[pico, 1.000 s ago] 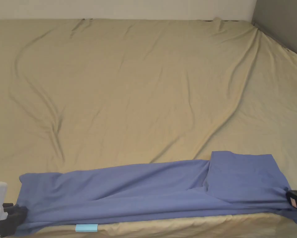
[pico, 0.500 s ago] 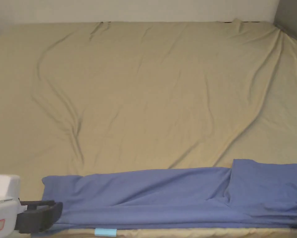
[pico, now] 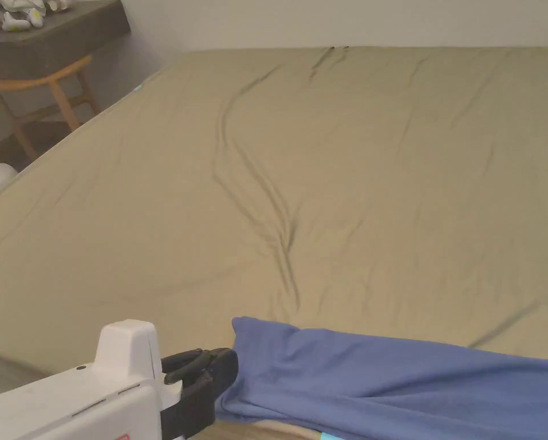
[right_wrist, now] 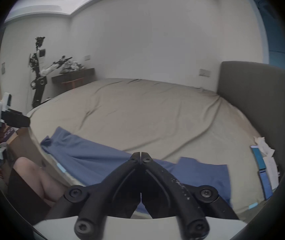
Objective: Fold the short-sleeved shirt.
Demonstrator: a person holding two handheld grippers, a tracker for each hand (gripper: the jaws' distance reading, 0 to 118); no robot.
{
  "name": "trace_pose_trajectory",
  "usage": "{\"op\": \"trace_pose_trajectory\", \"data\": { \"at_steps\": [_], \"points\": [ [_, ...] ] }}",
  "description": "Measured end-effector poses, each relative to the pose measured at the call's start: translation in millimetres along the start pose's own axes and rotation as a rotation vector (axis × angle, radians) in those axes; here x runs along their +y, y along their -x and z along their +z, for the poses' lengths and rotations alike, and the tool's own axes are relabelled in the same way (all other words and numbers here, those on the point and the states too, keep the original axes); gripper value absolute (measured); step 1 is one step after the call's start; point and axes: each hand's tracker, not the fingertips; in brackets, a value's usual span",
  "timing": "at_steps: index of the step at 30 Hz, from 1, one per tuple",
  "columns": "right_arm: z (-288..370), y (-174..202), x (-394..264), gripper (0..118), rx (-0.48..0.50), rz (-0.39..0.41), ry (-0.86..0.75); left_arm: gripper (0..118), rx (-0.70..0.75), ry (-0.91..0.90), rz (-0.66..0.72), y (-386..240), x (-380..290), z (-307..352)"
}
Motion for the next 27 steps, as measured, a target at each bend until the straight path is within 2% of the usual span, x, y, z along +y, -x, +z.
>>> {"op": "trace_pose_trajectory", "data": {
  "at_steps": [2, 3, 4, 5, 6, 8, 10, 14, 16, 18, 19, 20, 21, 22, 23, 24, 25, 26, 27],
  "points": [
    [-6.6, 9.1, 1.0, 1, 0.009, -0.02, 0.013, 0, -0.043, -0.014, 0.08, 37.0, 15.5, -10.1],
    [-7.8, 12.9, 0.9, 1, 0.013, -0.012, 0.017, 15, -0.091, -0.003, 0.13, 57.1, 22.5, -17.0],
    [-9.3, 17.3, 0.3, 1, 0.013, 0.002, 0.021, 46, -0.16, 0.033, 0.184, 81.0, 29.3, -26.3],
    [-10.6, 20.1, -0.2, 1, 0.013, 0.009, 0.028, 97, -0.252, 0.078, 0.233, 104.2, 33.9, -37.7],
    [-11.5, 21.3, -1.0, 1, 0.015, 0.013, 0.035, 118, -0.285, 0.121, 0.282, 121.6, 39.0, -51.1],
    [-10.9, 22.1, -3.3, 1, 0.012, 0.013, 0.054, 114, -0.367, 0.214, 0.391, 158.2, 37.0, -81.6],
    [-9.9, 20.4, -5.3, 1, 0.001, 0.002, 0.069, 114, -0.324, 0.261, 0.478, 176.5, 34.8, -107.6],
    [-10.0, 14.5, -10.1, 1, -0.027, -0.018, 0.104, 113, -0.415, 0.376, 0.618, 204.2, 19.6, -158.4],
    [-9.7, 12.2, -10.7, 1, -0.043, -0.014, 0.115, 117, -0.431, 0.448, 0.579, 195.7, 5.2, -179.9],
    [-11.0, 8.5, -10.2, 1, -0.046, -0.018, 0.124, 118, -0.511, 0.322, 0.463, 178.9, 13.4, -171.4],
    [-11.7, 12.6, -9.2, 1, -0.045, -0.022, 0.129, 118, -0.555, 0.372, 0.507, 177.3, 13.6, -181.3],
    [-13.3, 11.8, -8.9, 1, -0.045, -0.026, 0.131, 100, -0.574, 0.442, 0.579, 174.2, 6.8, -192.4],
    [-14.9, 11.5, -8.6, 1, -0.047, -0.028, 0.131, 61, -0.552, 0.47, 0.591, 168.7, -0.4, -200.7],
    [-16.3, 11.3, -7.9, 1, -0.046, -0.029, 0.131, 16, -0.49, 0.5, 0.511, 151.6, -4.2, -202.3],
    [-16.4, 14.0, -7.9, 1, -0.042, -0.027, 0.128, 8, -0.401, 0.527, 0.394, 141.5, -13.2, -208.6],
    [-17.4, 14.5, -7.6, 1, -0.039, -0.025, 0.126, 7, -0.446, 0.46, 0.409, 148.0, -16.6, -205.8],
    [-18.6, 14.5, -7.4, 1, -0.036, -0.024, 0.124, 7, -0.53, 0.446, 0.518, 157.0, -7.1, -206.9],
    [-20.0, 14.1, -7.2, 1, -0.032, -0.025, 0.123, 6, -0.488, 0.49, 0.56, 152.8, -6.5, -200.8],
    [-20.8, 14.3, -8.1, 1, -0.026, -0.026, 0.124, 6, -0.42, 0.443, 0.507, 152.7, -4.8, -197.8]
  ]
}}
